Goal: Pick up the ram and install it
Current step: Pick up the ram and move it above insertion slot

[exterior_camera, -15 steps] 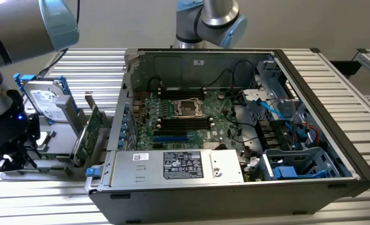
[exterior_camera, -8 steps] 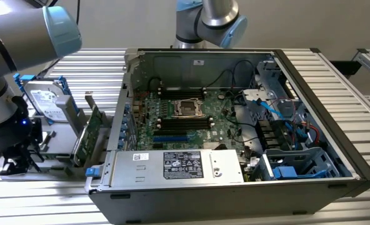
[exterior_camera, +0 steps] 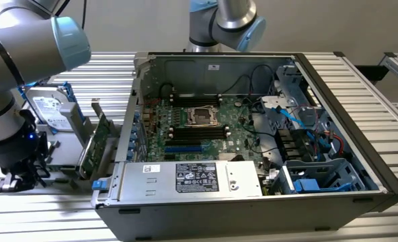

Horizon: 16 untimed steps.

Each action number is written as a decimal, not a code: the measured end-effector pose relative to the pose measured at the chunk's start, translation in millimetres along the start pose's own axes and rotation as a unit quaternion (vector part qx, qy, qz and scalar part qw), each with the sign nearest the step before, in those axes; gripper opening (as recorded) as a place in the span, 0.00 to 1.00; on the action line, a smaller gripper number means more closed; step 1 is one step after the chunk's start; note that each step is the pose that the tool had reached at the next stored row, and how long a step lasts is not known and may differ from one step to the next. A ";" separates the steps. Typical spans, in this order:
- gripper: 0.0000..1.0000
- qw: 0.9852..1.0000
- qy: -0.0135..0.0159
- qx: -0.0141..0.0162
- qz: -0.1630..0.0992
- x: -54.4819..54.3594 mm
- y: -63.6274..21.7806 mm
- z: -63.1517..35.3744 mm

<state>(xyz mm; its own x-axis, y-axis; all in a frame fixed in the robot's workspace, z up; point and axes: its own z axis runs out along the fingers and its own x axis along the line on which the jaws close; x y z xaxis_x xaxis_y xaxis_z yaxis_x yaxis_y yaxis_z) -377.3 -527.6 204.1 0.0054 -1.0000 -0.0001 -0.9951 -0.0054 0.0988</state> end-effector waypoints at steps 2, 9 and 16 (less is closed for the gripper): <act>0.30 1.000 0.000 0.000 -0.004 -0.7 -0.3 3.7; 0.30 1.000 0.001 0.006 -0.006 -4.3 4.4 16.3; 0.30 1.000 0.001 0.008 -0.006 -4.9 6.1 17.9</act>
<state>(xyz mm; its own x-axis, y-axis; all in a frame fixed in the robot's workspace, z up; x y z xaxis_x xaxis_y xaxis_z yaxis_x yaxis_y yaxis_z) -385.1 -522.7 186.9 0.0180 -0.9998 0.0004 -0.9964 -0.0179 0.0824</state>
